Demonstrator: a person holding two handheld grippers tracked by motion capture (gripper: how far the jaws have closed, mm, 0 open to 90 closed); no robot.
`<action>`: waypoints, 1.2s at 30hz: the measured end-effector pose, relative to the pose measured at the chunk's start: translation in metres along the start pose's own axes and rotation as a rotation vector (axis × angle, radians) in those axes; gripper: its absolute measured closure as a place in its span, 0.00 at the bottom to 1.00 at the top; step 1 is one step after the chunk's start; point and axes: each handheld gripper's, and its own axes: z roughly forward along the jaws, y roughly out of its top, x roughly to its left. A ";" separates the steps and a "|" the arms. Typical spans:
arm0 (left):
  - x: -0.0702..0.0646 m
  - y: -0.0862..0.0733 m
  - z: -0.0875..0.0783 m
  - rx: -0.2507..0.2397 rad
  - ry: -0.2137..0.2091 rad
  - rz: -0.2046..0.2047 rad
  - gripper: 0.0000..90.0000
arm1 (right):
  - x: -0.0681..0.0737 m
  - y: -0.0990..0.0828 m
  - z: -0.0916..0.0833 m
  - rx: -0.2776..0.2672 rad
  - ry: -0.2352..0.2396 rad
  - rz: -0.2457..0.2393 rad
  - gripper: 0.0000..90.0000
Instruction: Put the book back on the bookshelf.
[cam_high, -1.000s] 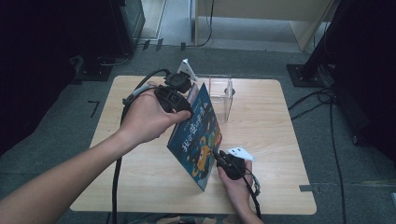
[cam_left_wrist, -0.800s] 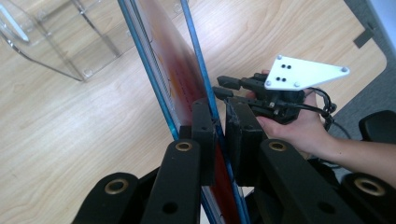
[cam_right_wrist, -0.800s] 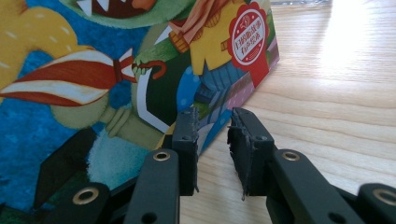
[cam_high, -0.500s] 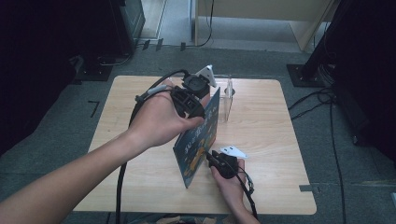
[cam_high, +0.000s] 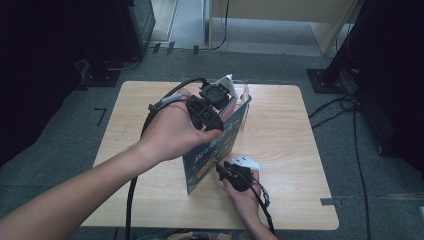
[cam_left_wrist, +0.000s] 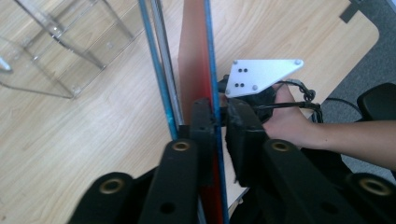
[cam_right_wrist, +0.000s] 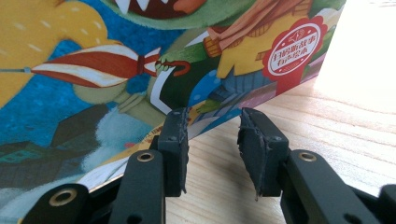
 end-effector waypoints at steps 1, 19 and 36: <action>-0.002 0.000 0.000 -0.001 0.008 0.007 0.89 | 0.000 0.000 0.000 0.000 0.000 -0.001 0.70; -0.004 -0.008 -0.001 -0.024 0.049 0.051 0.69 | 0.000 0.002 -0.002 -0.015 0.011 -0.009 0.67; -0.003 -0.012 -0.002 -0.050 0.054 0.067 0.64 | 0.001 0.000 0.000 -0.007 0.009 -0.021 0.67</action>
